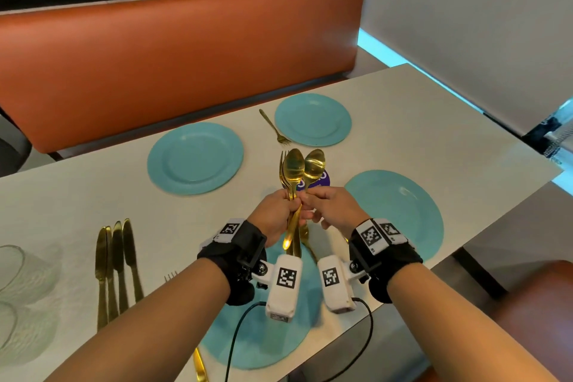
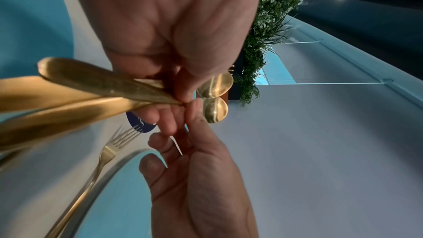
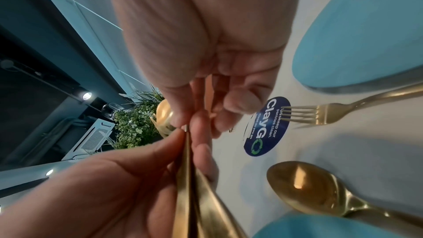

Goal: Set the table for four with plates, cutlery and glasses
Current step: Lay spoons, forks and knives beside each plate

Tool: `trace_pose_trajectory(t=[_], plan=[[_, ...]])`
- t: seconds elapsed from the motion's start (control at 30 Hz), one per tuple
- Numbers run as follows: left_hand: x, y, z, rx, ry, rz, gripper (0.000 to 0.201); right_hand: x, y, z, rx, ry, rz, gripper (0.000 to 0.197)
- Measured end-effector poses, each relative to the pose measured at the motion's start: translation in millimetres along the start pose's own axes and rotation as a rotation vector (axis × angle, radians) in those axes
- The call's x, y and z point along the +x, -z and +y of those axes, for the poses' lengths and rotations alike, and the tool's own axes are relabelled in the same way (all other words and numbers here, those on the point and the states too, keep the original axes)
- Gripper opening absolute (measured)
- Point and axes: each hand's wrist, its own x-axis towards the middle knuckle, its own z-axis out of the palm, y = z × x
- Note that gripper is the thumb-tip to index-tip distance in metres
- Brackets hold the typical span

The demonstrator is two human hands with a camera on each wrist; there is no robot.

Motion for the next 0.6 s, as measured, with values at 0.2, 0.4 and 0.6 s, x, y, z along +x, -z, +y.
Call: trace_pose_trajectory(t=[0.2, 0.4, 0.6], plan=[[12, -18, 10, 0.004, 0.014, -0.026, 0.022, 11, 13, 4, 0.140, -0.039, 0.148, 0.015], [30, -28, 20, 0.032, 0.053, 0.067, 0.022, 24, 45, 9, 0.166, -0.106, 0.235, 0.012], [54, -18, 28, -0.016, 0.101, 0.218, 0.012, 45, 118, 43, 0.009, -0.255, 0.343, 0.022]])
